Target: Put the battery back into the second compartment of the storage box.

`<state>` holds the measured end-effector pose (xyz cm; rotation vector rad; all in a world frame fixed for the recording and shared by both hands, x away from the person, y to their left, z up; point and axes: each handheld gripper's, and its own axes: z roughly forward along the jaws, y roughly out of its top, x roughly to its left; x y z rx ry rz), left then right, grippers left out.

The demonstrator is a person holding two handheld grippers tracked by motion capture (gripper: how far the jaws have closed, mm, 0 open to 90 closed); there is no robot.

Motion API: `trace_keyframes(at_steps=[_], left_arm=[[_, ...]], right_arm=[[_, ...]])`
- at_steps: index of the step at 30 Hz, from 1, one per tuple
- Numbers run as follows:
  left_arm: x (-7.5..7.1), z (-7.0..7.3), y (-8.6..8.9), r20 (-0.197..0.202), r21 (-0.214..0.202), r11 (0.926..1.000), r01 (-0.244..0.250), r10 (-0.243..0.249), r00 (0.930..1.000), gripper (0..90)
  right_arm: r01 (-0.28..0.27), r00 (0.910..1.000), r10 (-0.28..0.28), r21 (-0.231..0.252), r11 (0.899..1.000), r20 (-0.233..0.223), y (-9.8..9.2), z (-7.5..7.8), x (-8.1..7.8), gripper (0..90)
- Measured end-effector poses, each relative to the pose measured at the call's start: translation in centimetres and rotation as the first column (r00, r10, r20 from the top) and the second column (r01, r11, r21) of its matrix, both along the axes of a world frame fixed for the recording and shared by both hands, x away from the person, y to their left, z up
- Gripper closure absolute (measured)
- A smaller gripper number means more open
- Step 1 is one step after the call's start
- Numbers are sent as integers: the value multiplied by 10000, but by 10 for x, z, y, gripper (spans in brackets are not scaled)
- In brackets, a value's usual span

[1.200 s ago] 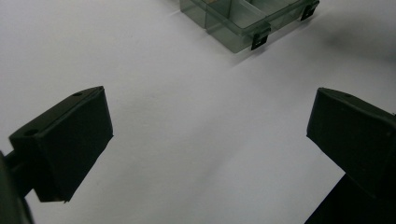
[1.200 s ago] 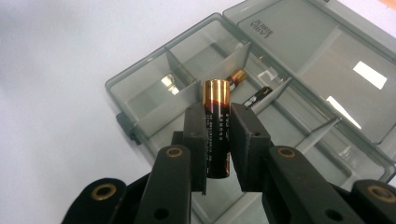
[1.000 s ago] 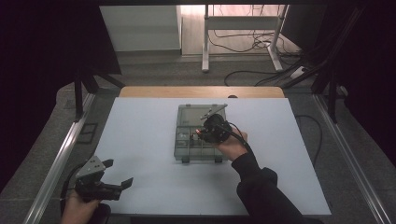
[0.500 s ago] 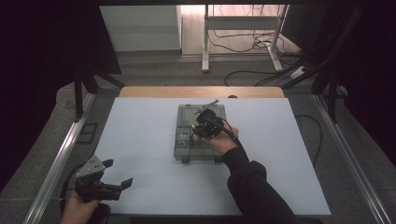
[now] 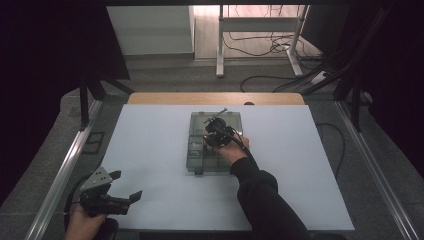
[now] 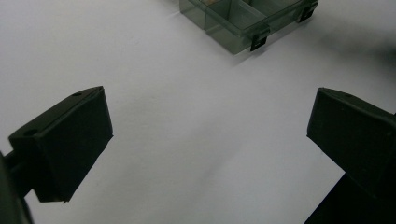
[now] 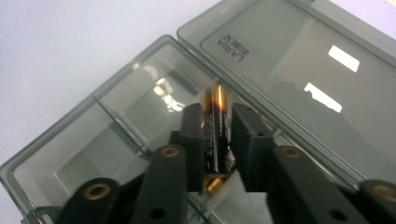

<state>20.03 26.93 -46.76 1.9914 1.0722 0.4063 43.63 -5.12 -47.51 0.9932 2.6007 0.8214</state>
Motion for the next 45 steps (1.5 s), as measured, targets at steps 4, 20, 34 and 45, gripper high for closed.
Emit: trace_keyframes(at_steps=[4,20,34,45], left_arm=[[0,0,0,0,3,10000,-1,1,10000,3],[0,0,0,-8,10,10000,-33,33,10000,2],[0,0,0,-23,16,10000,-59,59,10000,2],[0,0,0,-28,28,10000,-72,72,10000,1]], right_arm=[[-40,9998,35,309,9995,179,-2,5,-2,617],[-942,9952,921,660,9934,339,-18,19,-23,262],[-1599,9857,1548,803,9839,665,-30,32,-56,142],[-1835,9814,1802,473,9819,666,-44,30,-74,29]])
